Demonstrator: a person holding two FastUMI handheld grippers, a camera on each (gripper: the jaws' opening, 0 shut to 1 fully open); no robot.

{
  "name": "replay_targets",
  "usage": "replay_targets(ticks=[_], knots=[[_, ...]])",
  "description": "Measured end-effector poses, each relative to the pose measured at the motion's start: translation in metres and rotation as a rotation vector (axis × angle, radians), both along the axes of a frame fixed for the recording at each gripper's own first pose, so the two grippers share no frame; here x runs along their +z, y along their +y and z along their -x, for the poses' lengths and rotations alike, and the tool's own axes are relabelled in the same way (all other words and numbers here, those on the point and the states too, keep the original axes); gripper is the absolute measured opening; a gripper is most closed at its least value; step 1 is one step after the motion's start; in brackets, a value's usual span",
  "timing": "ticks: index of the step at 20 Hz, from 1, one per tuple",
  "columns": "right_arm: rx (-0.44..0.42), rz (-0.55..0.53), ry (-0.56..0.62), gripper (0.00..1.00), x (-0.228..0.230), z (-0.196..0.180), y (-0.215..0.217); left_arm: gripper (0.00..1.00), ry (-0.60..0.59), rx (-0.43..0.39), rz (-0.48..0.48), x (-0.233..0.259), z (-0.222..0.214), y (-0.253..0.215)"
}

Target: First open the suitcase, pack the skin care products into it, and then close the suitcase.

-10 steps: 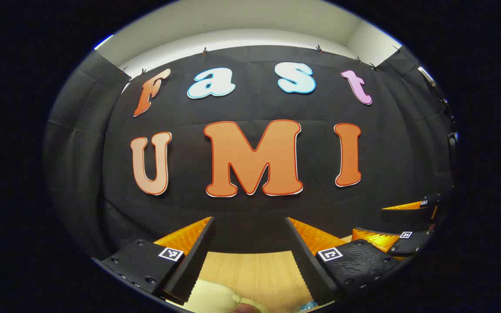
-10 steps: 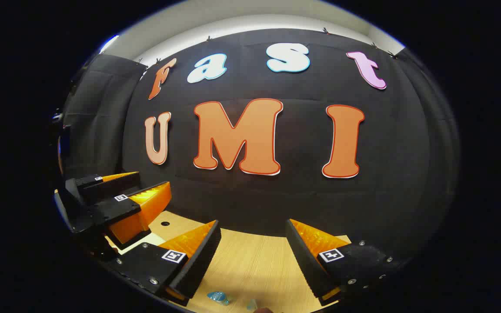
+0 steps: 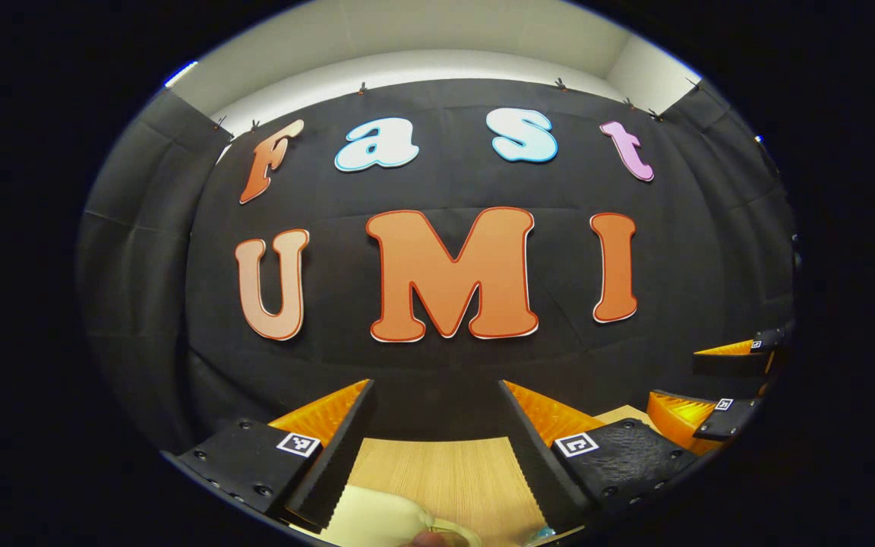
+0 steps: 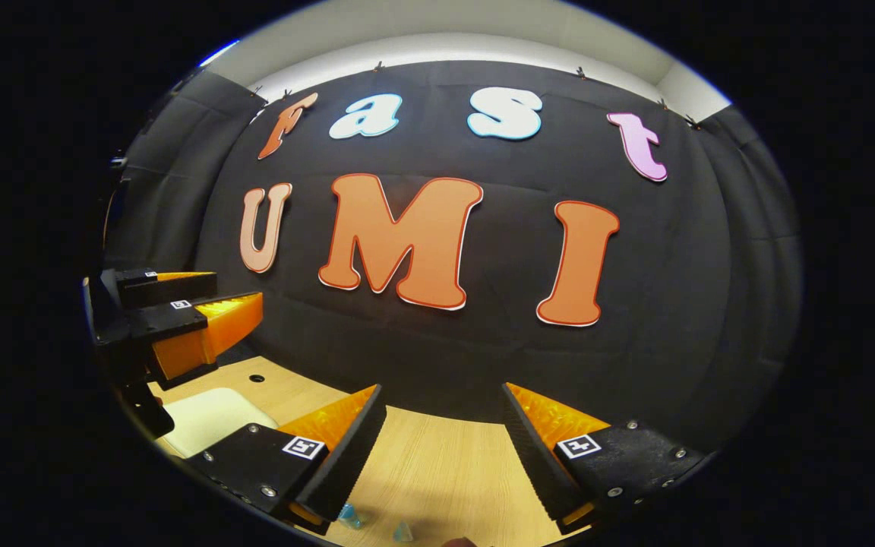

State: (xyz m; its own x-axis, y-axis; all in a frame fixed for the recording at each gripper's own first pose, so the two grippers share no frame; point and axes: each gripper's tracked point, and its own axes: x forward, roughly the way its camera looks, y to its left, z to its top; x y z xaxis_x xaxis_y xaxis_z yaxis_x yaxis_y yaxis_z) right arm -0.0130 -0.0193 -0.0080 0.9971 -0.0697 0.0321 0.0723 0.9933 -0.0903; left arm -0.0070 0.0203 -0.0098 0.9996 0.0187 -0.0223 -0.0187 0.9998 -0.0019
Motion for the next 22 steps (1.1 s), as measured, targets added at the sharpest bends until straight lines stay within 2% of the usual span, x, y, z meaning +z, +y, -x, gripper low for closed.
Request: replay_targets(ticks=[4, 6, 11, 16, 22], knots=[[-0.015, -0.009, 0.006, 0.95, -0.002, 0.008, -0.004, 0.96, 0.053, -0.034, 0.077, -0.012, 0.005, -0.002], [-0.030, -0.002, 0.004, 0.95, -0.002, 0.014, -0.008, 0.96, 0.056, -0.035, 0.067, -0.012, 0.012, 0.001], [-0.020, -0.001, 0.018, 0.95, -0.010, 0.027, -0.004, 0.96, 0.072, 0.013, -0.037, -0.024, 0.032, 0.007], [0.000, -0.002, 0.001, 0.95, -0.007, 0.031, -0.004, 0.96, 0.129, 0.014, -0.106, -0.055, 0.045, 0.013], [-0.011, 0.032, -0.012, 0.95, -0.007, 0.035, -0.017, 0.98, 0.230, -0.071, -0.290, -0.107, 0.056, 0.000]])
